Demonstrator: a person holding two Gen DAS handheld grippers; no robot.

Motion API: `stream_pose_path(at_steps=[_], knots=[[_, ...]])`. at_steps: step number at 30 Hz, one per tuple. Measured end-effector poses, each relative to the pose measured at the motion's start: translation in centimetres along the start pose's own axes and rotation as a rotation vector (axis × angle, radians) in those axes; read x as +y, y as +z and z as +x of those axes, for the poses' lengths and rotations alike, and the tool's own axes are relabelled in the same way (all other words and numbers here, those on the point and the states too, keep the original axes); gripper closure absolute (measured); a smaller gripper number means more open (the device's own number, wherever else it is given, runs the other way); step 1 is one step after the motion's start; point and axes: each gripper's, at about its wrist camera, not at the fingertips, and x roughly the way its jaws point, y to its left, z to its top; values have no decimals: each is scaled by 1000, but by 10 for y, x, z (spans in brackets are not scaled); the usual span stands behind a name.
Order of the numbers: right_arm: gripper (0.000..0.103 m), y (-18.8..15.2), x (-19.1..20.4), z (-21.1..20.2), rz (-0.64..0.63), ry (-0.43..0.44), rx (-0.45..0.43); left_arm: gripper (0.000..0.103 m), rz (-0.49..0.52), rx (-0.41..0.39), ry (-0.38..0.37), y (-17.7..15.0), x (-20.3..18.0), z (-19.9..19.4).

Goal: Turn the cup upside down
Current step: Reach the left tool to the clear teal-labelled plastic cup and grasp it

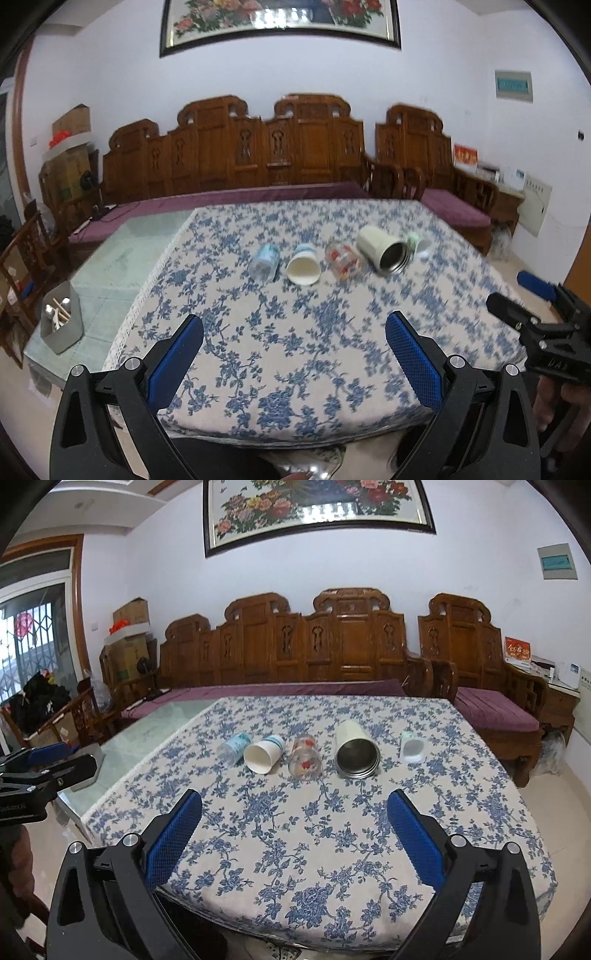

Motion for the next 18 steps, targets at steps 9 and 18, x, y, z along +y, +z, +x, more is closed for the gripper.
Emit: stream_pose_path(at_steps=[9,18], knots=[[3,-5,-6,71,-47,28,93,8,8,101,-6,4,21,61],[11,1,-11,135,-37,54,153,16,15,164,-27,18,42,126]])
